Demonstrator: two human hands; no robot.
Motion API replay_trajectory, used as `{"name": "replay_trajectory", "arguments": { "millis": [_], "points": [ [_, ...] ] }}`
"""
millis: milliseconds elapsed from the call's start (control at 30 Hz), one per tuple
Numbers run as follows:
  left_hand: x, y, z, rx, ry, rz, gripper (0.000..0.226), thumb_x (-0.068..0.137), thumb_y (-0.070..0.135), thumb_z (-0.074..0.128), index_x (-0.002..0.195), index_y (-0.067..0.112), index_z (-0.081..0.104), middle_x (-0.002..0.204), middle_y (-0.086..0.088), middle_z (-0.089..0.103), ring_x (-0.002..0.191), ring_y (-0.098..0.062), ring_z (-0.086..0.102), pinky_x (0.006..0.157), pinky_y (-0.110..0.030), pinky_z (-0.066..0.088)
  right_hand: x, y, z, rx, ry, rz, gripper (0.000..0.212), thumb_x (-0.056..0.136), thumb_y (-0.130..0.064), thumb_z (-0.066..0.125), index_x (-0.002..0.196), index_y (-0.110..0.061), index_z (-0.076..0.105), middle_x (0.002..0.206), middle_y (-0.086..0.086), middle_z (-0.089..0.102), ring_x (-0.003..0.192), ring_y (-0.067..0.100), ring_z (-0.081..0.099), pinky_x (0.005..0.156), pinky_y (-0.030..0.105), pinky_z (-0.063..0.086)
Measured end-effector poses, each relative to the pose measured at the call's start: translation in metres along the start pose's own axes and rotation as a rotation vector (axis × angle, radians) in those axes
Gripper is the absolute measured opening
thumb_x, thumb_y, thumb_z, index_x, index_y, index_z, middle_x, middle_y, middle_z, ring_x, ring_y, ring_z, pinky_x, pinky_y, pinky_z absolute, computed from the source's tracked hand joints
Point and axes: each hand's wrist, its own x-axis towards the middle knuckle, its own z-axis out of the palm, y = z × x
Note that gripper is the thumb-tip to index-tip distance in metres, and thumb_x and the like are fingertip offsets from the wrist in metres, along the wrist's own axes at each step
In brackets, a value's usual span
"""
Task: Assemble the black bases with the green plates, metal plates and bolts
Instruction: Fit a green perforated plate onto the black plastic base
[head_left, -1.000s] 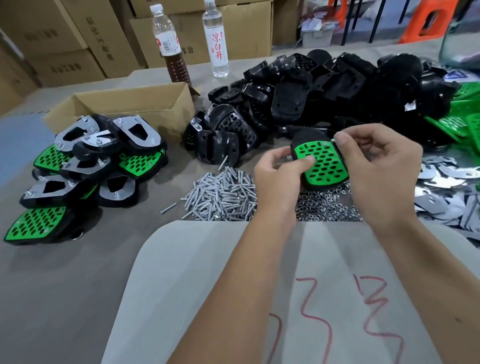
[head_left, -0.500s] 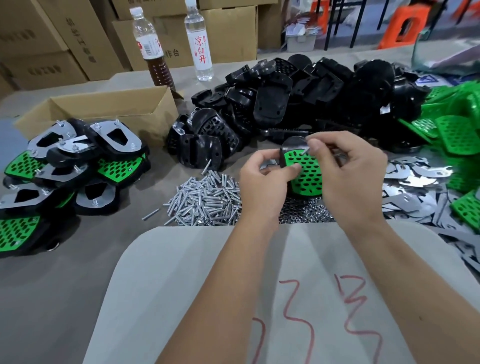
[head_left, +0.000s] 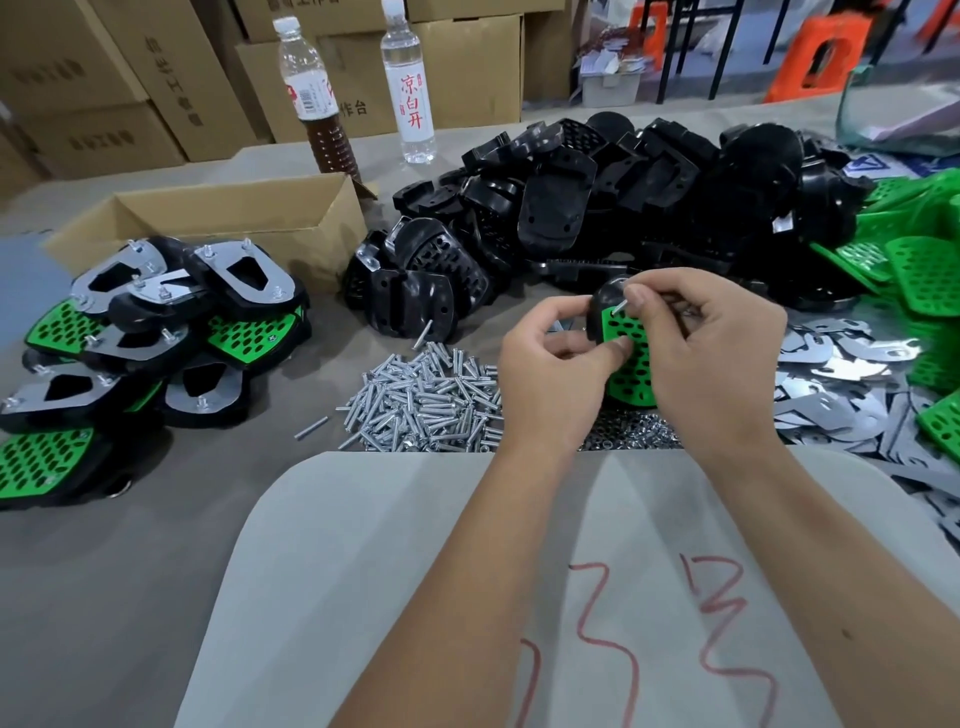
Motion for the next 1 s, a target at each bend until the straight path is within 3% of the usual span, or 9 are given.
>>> {"name": "replay_trajectory", "arguments": {
  "millis": [100, 167, 300, 433, 567, 700, 867, 1000],
  "points": [
    [0.000, -0.002, 0.001, 0.020, 0.002, 0.031, 0.030, 0.080, 0.001, 0.084, 0.105, 0.016, 0.073, 0.063, 0.006, 0.064, 0.061, -0.009, 0.060, 0.065, -0.025, 0.052, 0.000, -0.002, 0.000, -0.043, -0.021, -0.042, 0.010, 0.096, -0.015, 0.070, 0.096, -0.019, 0.079, 0.087, -0.012, 0.073, 0.085, 0.009, 0.072, 0.081, 0.038, 0.060],
    [0.000, -0.002, 0.002, 0.010, 0.029, 0.055, 0.029, 0.081, 0.001, 0.084, 0.106, 0.013, 0.074, 0.060, 0.011, 0.060, 0.060, -0.008, 0.057, 0.063, -0.023, 0.050, -0.002, -0.005, 0.002, -0.057, -0.028, -0.032, 0.008, 0.095, -0.018, 0.071, 0.092, -0.021, 0.078, 0.083, -0.014, 0.073, 0.079, 0.009, 0.071, 0.077, 0.035, 0.060],
    [-0.001, -0.001, 0.001, -0.040, 0.055, 0.115, 0.030, 0.082, 0.001, 0.084, 0.108, 0.013, 0.075, 0.072, 0.002, 0.073, 0.068, -0.010, 0.068, 0.065, -0.024, 0.056, -0.002, -0.007, 0.002, 0.116, -0.054, 0.146, 0.016, 0.095, -0.017, 0.073, 0.084, -0.028, 0.075, 0.073, -0.010, 0.073, 0.067, 0.006, 0.069, 0.067, 0.024, 0.055],
    [-0.003, -0.001, 0.002, -0.030, 0.063, 0.158, 0.034, 0.082, -0.005, 0.081, 0.111, 0.012, 0.074, 0.078, -0.006, 0.076, 0.068, -0.010, 0.068, 0.064, -0.020, 0.056, 0.000, -0.010, -0.003, -0.006, -0.037, 0.083, 0.014, 0.093, -0.018, 0.075, 0.083, -0.026, 0.074, 0.070, -0.015, 0.070, 0.066, 0.004, 0.065, 0.066, 0.015, 0.049],
    [-0.004, -0.002, 0.003, 0.039, 0.090, 0.212, 0.036, 0.082, -0.004, 0.081, 0.108, 0.020, 0.073, 0.082, -0.004, 0.076, 0.069, -0.011, 0.067, 0.065, -0.021, 0.056, -0.001, -0.016, -0.001, -0.149, -0.068, 0.018, 0.012, 0.096, -0.016, 0.072, 0.084, -0.013, 0.072, 0.072, -0.011, 0.066, 0.066, 0.006, 0.062, 0.067, 0.023, 0.049],
    [-0.006, -0.003, 0.004, 0.038, 0.115, 0.237, 0.030, 0.084, 0.003, 0.081, 0.097, 0.027, 0.068, 0.077, -0.003, 0.072, 0.066, -0.010, 0.061, 0.063, -0.028, 0.054, 0.003, -0.019, 0.001, -0.315, -0.141, -0.161, 0.014, 0.094, -0.007, 0.069, 0.080, -0.003, 0.067, 0.074, 0.005, 0.065, 0.070, 0.024, 0.059, 0.069, 0.041, 0.047],
    [-0.003, -0.004, 0.005, -0.088, 0.112, 0.170, 0.035, 0.084, -0.003, 0.080, 0.099, 0.026, 0.069, 0.080, -0.005, 0.075, 0.070, -0.010, 0.067, 0.063, -0.024, 0.055, -0.004, -0.019, 0.004, -0.243, -0.007, -0.195, 0.007, 0.093, -0.008, 0.074, 0.088, -0.005, 0.076, 0.077, 0.000, 0.066, 0.071, 0.013, 0.054, 0.069, 0.024, 0.043],
    [-0.001, -0.005, 0.006, -0.159, 0.166, 0.148, 0.032, 0.086, -0.005, 0.079, 0.106, 0.017, 0.070, 0.083, -0.002, 0.075, 0.070, -0.005, 0.067, 0.065, -0.018, 0.054, -0.009, -0.014, 0.008, -0.200, -0.013, -0.268, 0.010, 0.097, -0.009, 0.072, 0.097, -0.004, 0.080, 0.088, 0.007, 0.069, 0.083, 0.023, 0.061, 0.074, 0.027, 0.046]
  ]
}}
